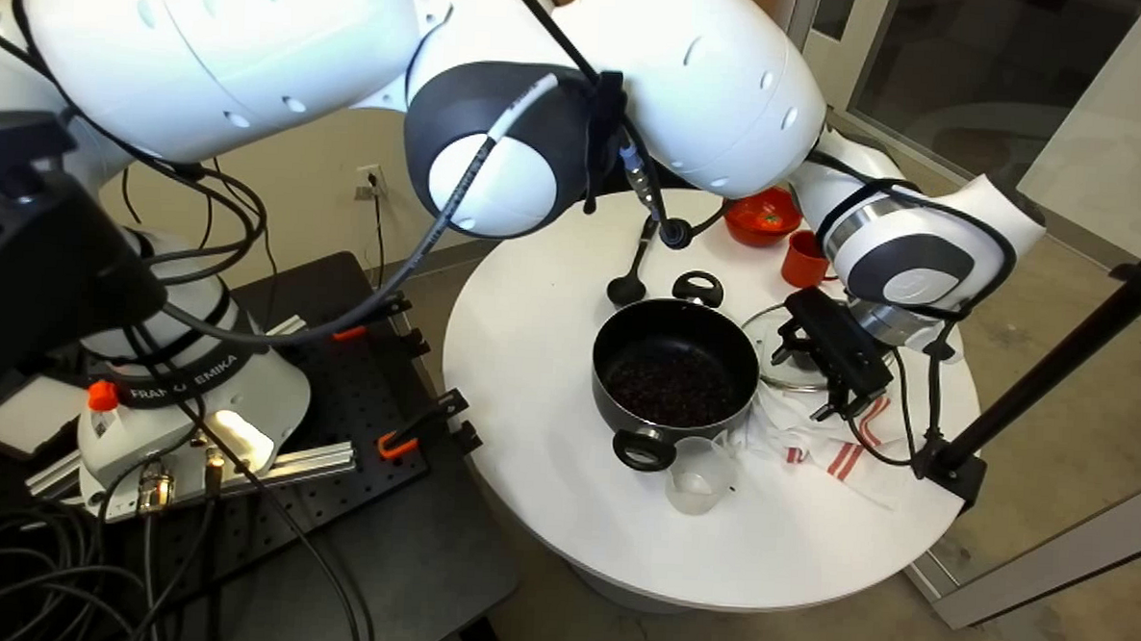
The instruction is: Put the spoon on the table then cover the pot with the lid
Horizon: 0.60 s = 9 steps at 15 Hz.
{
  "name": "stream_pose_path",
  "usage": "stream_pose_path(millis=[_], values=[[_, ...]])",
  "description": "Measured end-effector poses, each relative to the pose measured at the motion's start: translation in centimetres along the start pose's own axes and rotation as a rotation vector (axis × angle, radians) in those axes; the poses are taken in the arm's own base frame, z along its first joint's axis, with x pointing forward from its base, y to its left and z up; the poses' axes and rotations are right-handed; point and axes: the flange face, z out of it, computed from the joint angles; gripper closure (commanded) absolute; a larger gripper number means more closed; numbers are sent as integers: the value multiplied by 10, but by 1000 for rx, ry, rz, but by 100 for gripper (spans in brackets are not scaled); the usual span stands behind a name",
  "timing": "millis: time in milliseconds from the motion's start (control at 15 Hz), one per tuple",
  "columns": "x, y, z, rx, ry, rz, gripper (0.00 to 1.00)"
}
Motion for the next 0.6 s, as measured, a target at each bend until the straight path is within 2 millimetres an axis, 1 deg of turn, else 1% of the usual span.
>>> stream_pose_path(millis=[133,333,600], values=[[-2,9,4,-5,27,11,0],[1,17,2,-35,128,21,0],[8,11,-7,-76,275,35,0]])
